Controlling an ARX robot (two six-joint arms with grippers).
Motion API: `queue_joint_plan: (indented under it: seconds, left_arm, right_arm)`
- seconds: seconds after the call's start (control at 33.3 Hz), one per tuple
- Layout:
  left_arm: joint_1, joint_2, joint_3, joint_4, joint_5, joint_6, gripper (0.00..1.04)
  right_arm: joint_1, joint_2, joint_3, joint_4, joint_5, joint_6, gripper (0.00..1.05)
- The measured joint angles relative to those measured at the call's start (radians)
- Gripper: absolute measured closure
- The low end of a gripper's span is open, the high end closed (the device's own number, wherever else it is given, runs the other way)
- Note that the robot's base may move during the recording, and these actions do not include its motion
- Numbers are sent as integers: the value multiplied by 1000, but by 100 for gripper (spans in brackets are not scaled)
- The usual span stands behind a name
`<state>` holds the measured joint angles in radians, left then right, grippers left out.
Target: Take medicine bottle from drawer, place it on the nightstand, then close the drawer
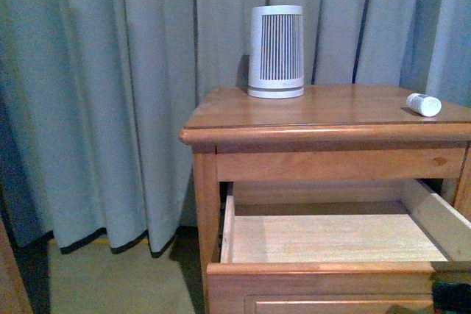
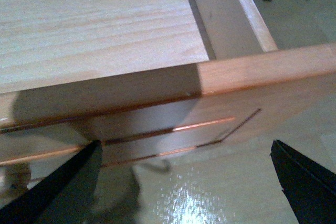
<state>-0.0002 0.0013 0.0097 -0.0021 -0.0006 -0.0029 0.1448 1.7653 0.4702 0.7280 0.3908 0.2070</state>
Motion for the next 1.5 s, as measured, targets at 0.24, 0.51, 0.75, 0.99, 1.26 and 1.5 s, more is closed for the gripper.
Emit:
queue_joint_plan:
  seconds: [0.24, 0.51, 0.75, 0.99, 1.26, 1.5]
  left_arm:
    - [0, 0, 0, 0, 0, 0, 7]
    - [0, 0, 0, 0, 0, 0, 7]
    - [0, 0, 0, 0, 0, 0, 7]
    - [0, 0, 0, 0, 0, 0, 7]
    - [0, 0, 0, 0, 0, 0, 7]
    - [0, 0, 0, 0, 0, 0, 7]
  right_arm:
    - [-35, 217, 291, 28, -18, -97, 7]
    - [-79, 361, 570, -67, -41, -150, 7]
    - [-119, 433, 743, -178, -44, -201, 7]
    - [-125, 429, 740, -198, -52, -184, 7]
    - [-78, 35, 393, -197, -45, -74, 7]
    - [-73, -402, 98, -222, 68, -89, 7]
